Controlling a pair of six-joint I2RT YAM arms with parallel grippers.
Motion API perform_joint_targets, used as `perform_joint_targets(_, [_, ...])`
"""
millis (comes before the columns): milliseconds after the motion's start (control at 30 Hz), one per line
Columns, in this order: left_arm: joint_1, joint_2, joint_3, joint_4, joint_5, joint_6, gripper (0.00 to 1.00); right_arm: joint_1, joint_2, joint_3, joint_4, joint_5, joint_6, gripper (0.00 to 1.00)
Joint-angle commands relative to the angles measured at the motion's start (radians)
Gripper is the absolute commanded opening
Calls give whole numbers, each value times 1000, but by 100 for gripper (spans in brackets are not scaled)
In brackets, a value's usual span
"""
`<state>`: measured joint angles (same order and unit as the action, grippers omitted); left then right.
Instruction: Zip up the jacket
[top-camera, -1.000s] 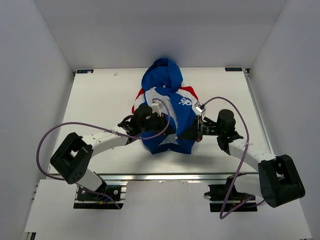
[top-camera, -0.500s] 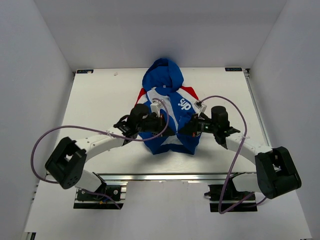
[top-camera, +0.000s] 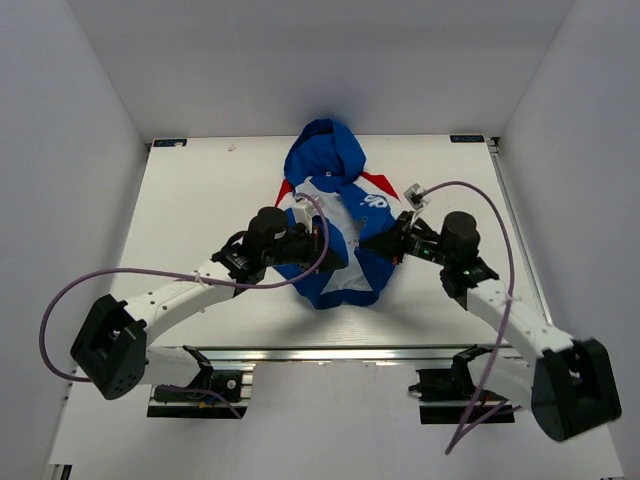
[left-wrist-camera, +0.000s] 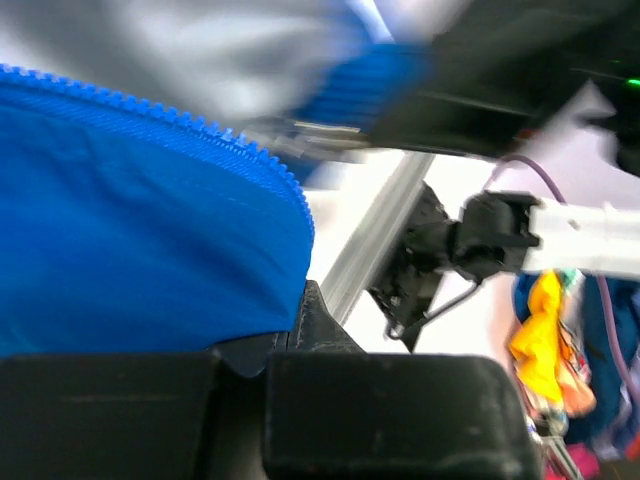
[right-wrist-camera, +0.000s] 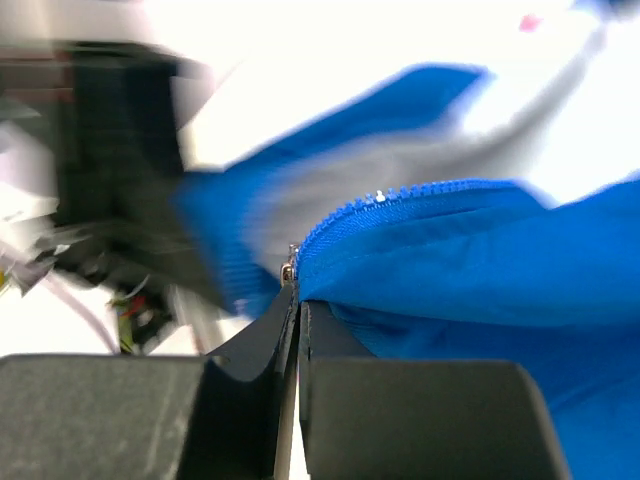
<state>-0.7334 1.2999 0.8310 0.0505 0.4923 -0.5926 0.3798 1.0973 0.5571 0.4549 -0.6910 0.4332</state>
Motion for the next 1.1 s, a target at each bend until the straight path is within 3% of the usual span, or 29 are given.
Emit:
perform_joint_targets(0, [-4,-91,2,-78,-131,1,0,2,-160,28,93,-159,-59,0])
perform_joint_targets(67, [-3,-137,-10,-118,-187,-1,0,4,-180,-43,3,-31,-76,0])
perform_joint_targets(100, [-3,-148,-9,-132,-213,-1,0,2,-150,-42,-229,51,-99,0])
perform_joint_targets(200, [-3,-168,6,-185,-285,17,0,1,178,122,-688,469,-139,0])
perform_joint_targets(233, [-1,-166,14,-198,-285,22,0,1,228,122,-746,557,-113,0])
perform_joint_targets(267, [-1,-159,23,-210,-299,25,0,1,248,169,-778,678,-64,0])
perform_joint_targets(333, [0,-154,39,-235,-311,28,0,13,186,173,-719,718,-51,0])
perform_joint_targets(467, [0,-156,26,-225,-333,13,0,14,-25,61,-410,699,-71,0])
perform_joint_targets(633, [2,-159,5,-181,-322,4,0,14,-158,-5,-214,466,-172,0])
perform_joint_targets(733, [2,-148,16,-178,-311,7,0,14,-198,-45,-99,145,-207,0])
perform_joint_targets(933, [2,-157,5,-117,-310,19,0,14,-240,-74,80,-288,-243,0])
perform_joint_targets(1067, [2,-99,3,-20,-256,19,0,16,-217,-59,97,-337,-200,0])
